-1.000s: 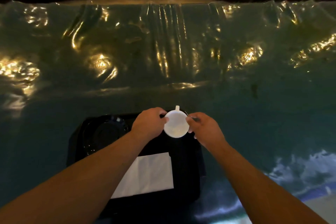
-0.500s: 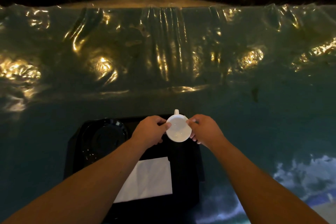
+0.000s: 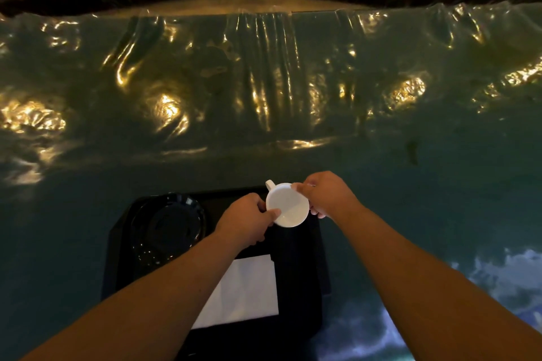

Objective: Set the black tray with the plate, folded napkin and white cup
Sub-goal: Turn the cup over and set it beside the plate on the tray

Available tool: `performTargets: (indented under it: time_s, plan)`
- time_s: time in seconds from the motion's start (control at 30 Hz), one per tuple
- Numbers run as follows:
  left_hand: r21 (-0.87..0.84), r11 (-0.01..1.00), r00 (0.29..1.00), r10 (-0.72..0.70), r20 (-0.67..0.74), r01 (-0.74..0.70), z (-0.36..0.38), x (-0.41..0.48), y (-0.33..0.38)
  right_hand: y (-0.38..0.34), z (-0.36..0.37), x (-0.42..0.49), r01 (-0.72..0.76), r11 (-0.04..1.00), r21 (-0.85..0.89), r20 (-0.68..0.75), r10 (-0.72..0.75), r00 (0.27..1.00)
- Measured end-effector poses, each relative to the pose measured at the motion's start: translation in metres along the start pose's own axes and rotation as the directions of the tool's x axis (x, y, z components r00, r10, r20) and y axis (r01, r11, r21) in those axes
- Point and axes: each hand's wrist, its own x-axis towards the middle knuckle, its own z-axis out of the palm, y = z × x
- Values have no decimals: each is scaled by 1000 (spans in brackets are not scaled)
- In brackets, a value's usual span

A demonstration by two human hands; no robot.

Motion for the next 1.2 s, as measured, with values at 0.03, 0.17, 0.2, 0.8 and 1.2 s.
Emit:
performTargets:
  time_s: [0.03, 0.17, 0.2, 0.8, 1.2]
  plan:
    - [13, 1000, 1000, 0, -4, 0, 1, 0, 0, -1, 0, 1, -4, 1000, -2, -3, 4, 1000]
    - [60, 998, 1000, 23, -15, -22, 2, -2, -1, -9, 4, 4, -32, 999, -35, -32, 31, 999]
    - [84, 996, 999, 33, -24, -30, 2, -2, -2, -11, 6, 4, -27, 998, -53, -53, 24, 998]
    - [412, 885, 970, 242, -12, -216, -41, 22, 43, 29, 28, -40, -115, 984, 139, 4, 115, 993]
    - [270, 959, 992, 103, -70, -81, -26, 13, 15, 8, 3, -20, -114, 968, 222, 1, 117, 993]
